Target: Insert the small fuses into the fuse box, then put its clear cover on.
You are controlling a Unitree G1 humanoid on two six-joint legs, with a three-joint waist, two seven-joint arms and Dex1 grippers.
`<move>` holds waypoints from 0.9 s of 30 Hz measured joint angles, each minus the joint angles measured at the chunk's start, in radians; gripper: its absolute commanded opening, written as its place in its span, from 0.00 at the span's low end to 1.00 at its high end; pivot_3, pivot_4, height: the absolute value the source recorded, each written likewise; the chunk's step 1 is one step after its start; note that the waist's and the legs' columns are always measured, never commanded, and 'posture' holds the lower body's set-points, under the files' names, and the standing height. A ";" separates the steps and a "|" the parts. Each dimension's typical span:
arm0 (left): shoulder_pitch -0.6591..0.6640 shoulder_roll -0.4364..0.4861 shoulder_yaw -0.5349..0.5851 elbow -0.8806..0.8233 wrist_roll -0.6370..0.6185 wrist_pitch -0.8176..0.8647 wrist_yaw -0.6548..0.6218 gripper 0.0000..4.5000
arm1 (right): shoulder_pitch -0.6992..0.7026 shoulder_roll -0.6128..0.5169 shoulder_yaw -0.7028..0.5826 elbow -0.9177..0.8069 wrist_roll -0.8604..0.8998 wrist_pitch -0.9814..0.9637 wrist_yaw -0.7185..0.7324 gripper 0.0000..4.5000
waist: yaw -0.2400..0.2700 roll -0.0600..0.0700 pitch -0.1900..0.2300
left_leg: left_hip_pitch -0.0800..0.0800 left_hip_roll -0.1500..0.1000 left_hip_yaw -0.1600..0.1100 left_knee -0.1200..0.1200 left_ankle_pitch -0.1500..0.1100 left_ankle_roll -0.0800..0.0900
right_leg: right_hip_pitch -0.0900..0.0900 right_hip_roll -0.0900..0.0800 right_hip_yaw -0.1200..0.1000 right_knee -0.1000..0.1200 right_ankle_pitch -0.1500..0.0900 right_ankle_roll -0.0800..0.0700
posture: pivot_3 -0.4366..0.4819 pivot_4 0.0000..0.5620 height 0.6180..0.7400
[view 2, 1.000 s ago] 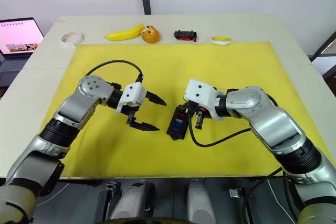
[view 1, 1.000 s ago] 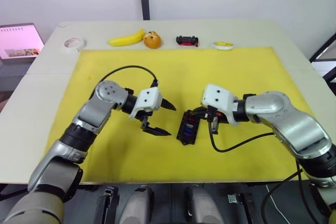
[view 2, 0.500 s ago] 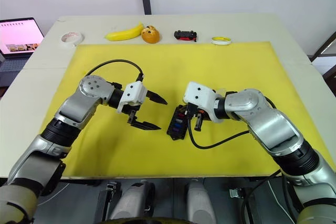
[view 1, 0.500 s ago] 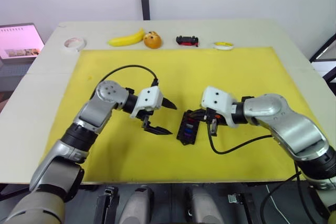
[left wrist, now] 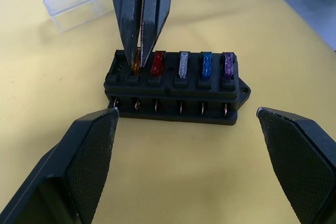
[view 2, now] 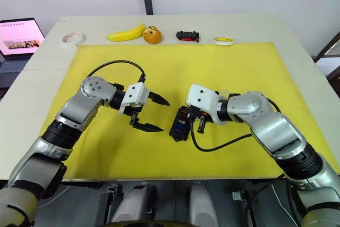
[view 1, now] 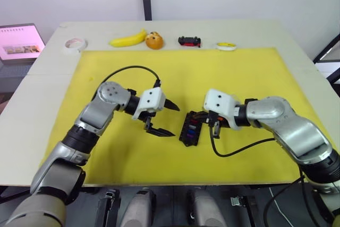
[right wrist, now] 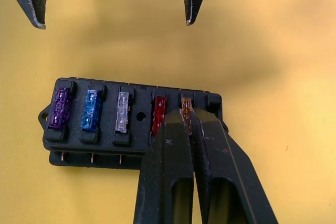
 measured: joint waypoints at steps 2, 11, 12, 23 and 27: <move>0.000 0.000 0.000 0.000 0.000 0.000 0.000 1.00 | 0.000 0.000 0.000 0.000 0.000 0.000 0.000 0.07 | 0.000 0.000 0.000 | 0.000 0.000 0.000 0.000 0.000 0.000 | 0.000 0.000 0.000 0.000 0.000 0.000 | 0.48 0.27 1.00; 0.000 0.000 0.000 0.000 0.000 0.000 0.001 1.00 | -0.004 0.000 -0.015 -0.005 0.002 0.020 0.008 0.51 | 0.000 0.000 0.000 | 0.000 0.000 0.000 0.000 0.000 0.000 | 0.000 0.000 0.000 0.000 0.000 0.000 | 0.48 0.27 1.00; 0.000 0.000 0.000 0.000 0.000 0.000 0.001 1.00 | -0.005 -0.001 -0.015 -0.011 0.004 0.025 0.011 0.51 | 0.000 0.000 0.000 | 0.000 0.000 0.000 0.000 0.000 0.000 | 0.000 0.000 0.000 0.000 0.000 0.000 | 0.48 0.27 1.00; 0.001 -0.005 0.000 -0.002 -0.001 0.001 -0.003 1.00 | 0.064 0.066 -0.194 -0.071 0.148 0.059 0.016 0.51 | 0.002 0.000 0.000 | 0.000 0.000 0.000 0.001 -0.001 0.002 | 0.001 0.000 0.000 0.000 0.000 0.000 | 0.48 0.27 1.00; 0.001 -0.010 0.001 -0.004 -0.001 0.000 -0.010 1.00 | 0.190 0.143 -0.253 -0.040 0.185 -0.023 -0.002 0.11 | 0.001 0.000 0.000 | 0.000 0.000 0.000 0.001 -0.001 0.002 | 0.000 0.000 0.000 0.002 0.000 0.000 | 0.48 0.27 1.00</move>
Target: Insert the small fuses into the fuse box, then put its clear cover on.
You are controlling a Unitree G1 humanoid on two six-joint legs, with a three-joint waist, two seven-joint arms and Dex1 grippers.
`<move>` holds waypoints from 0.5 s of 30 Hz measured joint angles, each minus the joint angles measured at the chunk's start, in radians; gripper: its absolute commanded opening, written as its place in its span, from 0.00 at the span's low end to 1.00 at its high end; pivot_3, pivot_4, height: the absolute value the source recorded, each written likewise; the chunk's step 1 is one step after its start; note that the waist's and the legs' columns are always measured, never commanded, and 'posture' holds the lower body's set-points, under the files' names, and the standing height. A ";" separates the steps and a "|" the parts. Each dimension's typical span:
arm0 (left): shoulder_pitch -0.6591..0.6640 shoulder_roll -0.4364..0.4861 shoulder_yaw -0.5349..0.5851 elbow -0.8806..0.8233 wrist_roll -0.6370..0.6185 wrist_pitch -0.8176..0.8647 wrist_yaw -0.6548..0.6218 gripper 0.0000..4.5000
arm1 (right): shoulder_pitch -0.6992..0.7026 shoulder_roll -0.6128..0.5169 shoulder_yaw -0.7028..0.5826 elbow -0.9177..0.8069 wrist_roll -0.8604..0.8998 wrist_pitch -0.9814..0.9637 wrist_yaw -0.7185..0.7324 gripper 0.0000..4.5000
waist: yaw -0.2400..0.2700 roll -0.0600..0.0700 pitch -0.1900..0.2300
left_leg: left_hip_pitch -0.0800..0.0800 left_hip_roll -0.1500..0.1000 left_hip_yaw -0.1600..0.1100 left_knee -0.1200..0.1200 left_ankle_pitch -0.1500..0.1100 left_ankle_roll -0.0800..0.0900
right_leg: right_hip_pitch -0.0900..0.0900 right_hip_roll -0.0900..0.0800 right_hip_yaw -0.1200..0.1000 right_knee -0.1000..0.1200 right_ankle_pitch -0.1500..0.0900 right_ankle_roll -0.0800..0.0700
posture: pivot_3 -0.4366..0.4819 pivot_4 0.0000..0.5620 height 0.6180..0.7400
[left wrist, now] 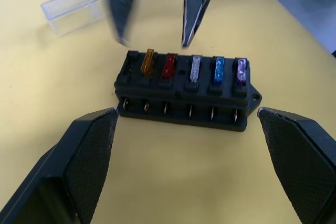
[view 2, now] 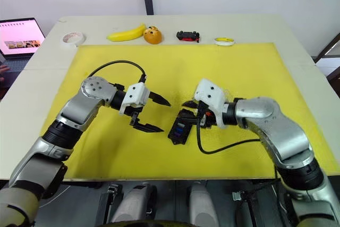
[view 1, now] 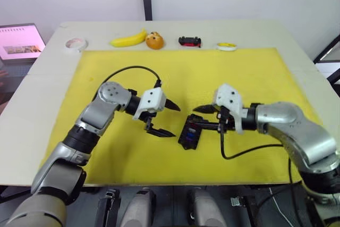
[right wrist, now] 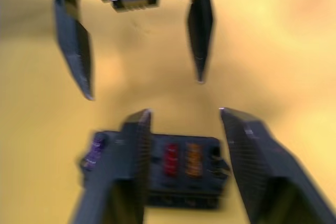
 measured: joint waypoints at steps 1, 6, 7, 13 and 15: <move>0.000 0.000 0.000 0.000 0.000 0.000 -0.001 1.00 | 0.016 0.011 -0.010 0.011 0.003 -0.015 -0.005 0.01 | 0.000 0.000 0.000 | 0.000 0.000 0.000 0.000 0.000 0.000 | 0.000 0.000 0.000 0.000 0.000 0.000 | 0.48 0.27 1.00; 0.000 -0.008 0.000 0.001 0.001 -0.006 -0.004 1.00 | 0.079 0.052 -0.035 0.054 0.012 -0.085 -0.025 0.01 | -0.001 0.000 0.000 | 0.001 0.000 0.000 0.000 0.000 0.000 | 0.000 0.000 0.000 0.002 0.000 0.000 | 0.48 0.27 1.00; 0.000 -0.008 0.000 0.001 0.002 -0.007 -0.003 1.00 | 0.091 0.054 -0.032 0.061 0.011 -0.093 -0.028 0.01 | -0.001 0.000 0.000 | 0.001 0.000 0.000 0.000 0.000 0.000 | 0.000 0.000 0.000 0.002 0.000 0.000 | 0.48 0.27 1.00; 0.000 -0.009 0.000 0.018 0.012 -0.020 0.013 1.00 | 0.099 0.051 -0.015 0.098 -0.018 -0.122 -0.041 0.01 | -0.001 0.000 0.000 | 0.001 0.000 0.000 0.000 0.000 0.000 | 0.000 0.000 0.000 0.003 0.000 0.000 | 0.48 0.27 1.00; 0.000 -0.009 0.000 0.019 0.021 -0.025 0.016 1.00 | 0.097 0.044 -0.002 0.097 -0.030 -0.125 -0.044 0.01 | -0.001 0.000 0.000 | 0.001 0.000 0.000 0.000 0.000 0.000 | 0.000 0.000 0.000 0.003 0.000 0.000 | 0.48 0.27 1.00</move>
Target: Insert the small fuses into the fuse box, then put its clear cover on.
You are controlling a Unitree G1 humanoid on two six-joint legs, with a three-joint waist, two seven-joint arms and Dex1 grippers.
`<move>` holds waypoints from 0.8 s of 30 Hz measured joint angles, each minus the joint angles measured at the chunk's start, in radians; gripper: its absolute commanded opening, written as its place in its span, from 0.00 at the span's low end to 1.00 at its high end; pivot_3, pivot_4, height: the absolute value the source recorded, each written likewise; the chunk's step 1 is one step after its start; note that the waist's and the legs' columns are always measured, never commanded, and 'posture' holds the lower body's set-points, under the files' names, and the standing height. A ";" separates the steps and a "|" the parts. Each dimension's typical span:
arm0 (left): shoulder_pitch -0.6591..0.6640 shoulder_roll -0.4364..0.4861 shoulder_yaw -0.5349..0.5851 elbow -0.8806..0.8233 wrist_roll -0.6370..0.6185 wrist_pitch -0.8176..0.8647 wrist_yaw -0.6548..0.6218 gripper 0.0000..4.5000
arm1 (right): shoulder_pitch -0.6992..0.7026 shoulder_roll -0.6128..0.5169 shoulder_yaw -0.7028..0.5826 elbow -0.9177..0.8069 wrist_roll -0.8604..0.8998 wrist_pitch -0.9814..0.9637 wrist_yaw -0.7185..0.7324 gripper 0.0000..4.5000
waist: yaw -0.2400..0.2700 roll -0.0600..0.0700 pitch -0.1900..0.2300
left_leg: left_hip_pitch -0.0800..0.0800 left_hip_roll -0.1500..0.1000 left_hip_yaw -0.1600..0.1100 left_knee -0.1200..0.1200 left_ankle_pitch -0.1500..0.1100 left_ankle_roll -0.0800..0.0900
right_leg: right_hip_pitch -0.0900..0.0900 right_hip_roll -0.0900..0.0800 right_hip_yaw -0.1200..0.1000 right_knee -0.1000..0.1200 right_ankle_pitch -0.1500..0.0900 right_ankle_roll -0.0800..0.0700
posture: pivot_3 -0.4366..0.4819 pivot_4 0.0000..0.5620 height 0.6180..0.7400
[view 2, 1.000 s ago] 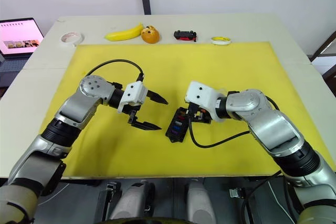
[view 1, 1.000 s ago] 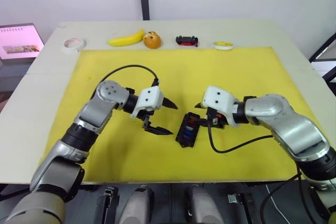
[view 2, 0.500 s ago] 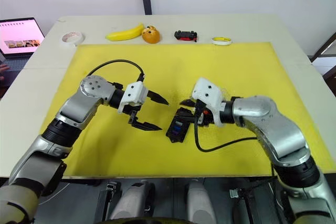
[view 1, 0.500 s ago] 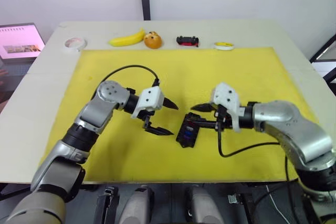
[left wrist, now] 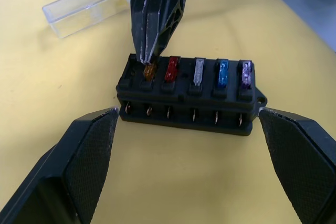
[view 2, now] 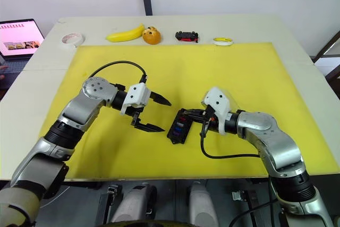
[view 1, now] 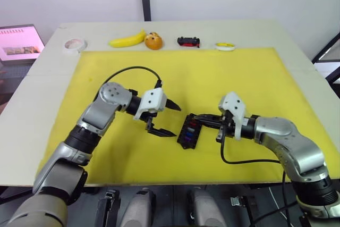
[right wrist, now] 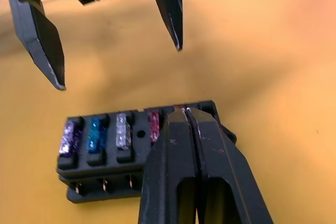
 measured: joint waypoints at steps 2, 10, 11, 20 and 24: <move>0.000 0.000 0.000 0.002 0.004 -0.003 0.002 1.00 | -0.003 -0.021 0.015 -0.003 -0.012 -0.007 0.000 0.01 | 0.000 0.000 0.000 | 0.000 0.000 0.000 0.000 0.000 0.000 | 0.000 0.000 0.000 0.000 0.000 0.000 | 0.48 0.27 1.00; -0.001 -0.009 0.000 0.022 0.006 -0.008 0.007 1.00 | -0.023 -0.044 0.055 -0.013 -0.047 0.003 -0.036 0.01 | 0.000 0.000 -0.001 | 0.005 0.000 0.000 0.000 -0.001 0.002 | 0.005 0.000 0.000 0.000 0.000 0.000 | 0.48 0.27 1.00; -0.001 -0.010 0.000 0.022 0.007 -0.013 0.007 1.00 | -0.025 -0.044 0.055 -0.015 -0.047 0.007 -0.040 0.01 | 0.000 0.000 -0.001 | 0.005 0.000 0.000 0.000 -0.001 0.002 | 0.005 0.000 0.000 0.000 0.000 0.000 | 0.48 0.27 1.00; 0.216 0.019 0.193 -0.155 -0.096 0.200 0.202 1.00 | 0.097 -0.082 -0.185 -0.151 0.089 0.098 -0.057 0.01 | 0.000 0.000 -0.001 | 0.003 0.002 -0.001 -0.001 -0.001 0.002 | 0.003 0.000 0.001 0.000 0.000 0.000 | 0.48 0.27 1.00; 0.404 0.044 0.430 -0.343 -0.246 0.425 0.380 1.00 | 0.233 -0.136 -0.407 -0.161 0.126 0.116 -0.054 0.31 | 0.003 0.000 -0.001 | 0.004 0.002 -0.001 -0.001 -0.002 0.003 | 0.004 -0.001 0.001 0.000 0.000 0.000 | 0.48 0.27 1.00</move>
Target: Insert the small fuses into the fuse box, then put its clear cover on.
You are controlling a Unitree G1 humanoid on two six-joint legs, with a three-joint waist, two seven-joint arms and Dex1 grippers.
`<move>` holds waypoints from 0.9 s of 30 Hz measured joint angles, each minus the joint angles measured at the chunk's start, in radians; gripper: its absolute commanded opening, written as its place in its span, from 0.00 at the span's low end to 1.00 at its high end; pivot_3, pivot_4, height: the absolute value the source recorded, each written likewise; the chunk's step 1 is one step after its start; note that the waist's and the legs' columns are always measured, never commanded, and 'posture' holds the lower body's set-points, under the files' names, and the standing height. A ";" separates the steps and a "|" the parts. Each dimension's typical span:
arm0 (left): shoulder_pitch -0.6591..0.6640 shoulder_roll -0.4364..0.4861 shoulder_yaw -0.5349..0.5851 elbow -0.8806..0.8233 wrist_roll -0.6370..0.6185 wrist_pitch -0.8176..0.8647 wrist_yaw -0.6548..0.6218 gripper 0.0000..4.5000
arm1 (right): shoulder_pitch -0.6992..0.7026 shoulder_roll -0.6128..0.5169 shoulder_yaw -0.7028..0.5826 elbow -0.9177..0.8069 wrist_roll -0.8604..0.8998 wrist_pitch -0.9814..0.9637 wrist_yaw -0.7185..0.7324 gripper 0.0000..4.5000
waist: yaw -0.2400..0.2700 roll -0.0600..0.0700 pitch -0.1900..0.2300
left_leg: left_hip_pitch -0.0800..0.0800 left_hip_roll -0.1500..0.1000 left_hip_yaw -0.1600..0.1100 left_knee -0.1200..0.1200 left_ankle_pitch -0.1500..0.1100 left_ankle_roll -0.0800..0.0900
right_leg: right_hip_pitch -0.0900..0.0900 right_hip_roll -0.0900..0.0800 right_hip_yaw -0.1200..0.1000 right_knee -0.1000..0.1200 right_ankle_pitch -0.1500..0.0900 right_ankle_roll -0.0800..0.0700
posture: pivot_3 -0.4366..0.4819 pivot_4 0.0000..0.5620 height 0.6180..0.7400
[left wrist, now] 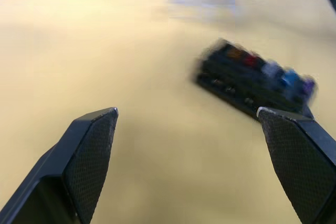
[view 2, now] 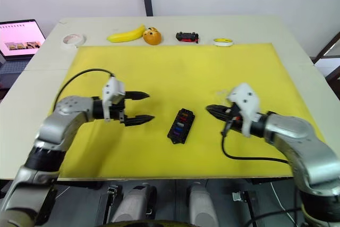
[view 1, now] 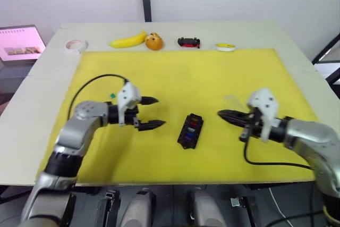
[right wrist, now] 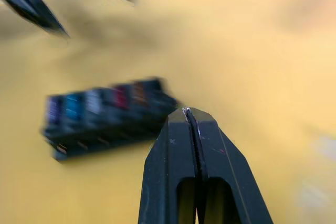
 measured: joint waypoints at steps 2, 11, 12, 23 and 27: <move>0.090 0.013 0.110 -0.071 -0.070 0.085 0.061 1.00 | 0.063 -0.022 -0.086 0.018 0.005 0.002 0.017 0.53 | 0.001 0.000 0.000 | 0.000 0.000 0.000 0.000 0.000 0.000 | 0.000 0.000 0.000 0.000 0.000 0.000 | 0.48 0.27 1.00; 0.506 0.048 0.573 -0.155 -0.244 0.244 0.219 1.00 | 0.230 -0.093 -0.297 0.205 -0.048 -0.100 0.098 1.00 | 0.000 0.001 0.000 | 0.015 0.001 0.002 -0.005 -0.001 0.002 | 0.017 0.000 0.000 -0.010 -0.001 0.000 | 0.48 0.27 1.00; 0.547 0.047 0.614 -0.140 -0.248 0.241 0.226 1.00 | 0.237 -0.096 -0.299 0.221 -0.058 -0.114 0.100 1.00 | -0.001 0.001 -0.001 | 0.015 0.001 0.002 -0.005 -0.002 0.002 | 0.017 -0.001 0.000 -0.011 -0.001 0.000 | 0.48 0.27 1.00; 0.545 0.082 0.684 -0.076 -0.394 0.350 0.276 1.00 | 0.156 -0.114 -0.248 0.198 -0.013 -0.077 0.097 1.00 | 0.003 0.001 -0.001 | 0.015 -0.001 0.002 -0.006 -0.003 0.003 | 0.019 -0.007 -0.001 -0.014 0.000 0.000 | 0.48 0.27 1.00; 0.400 0.150 0.635 -0.024 -0.495 0.487 0.293 1.00 | 0.039 -0.114 -0.180 0.095 0.107 0.020 0.077 1.00 | 0.000 0.001 -0.001 | 0.014 0.000 0.002 -0.006 -0.003 0.003 | 0.018 -0.006 -0.001 -0.014 0.000 0.000 | 0.48 0.27 1.00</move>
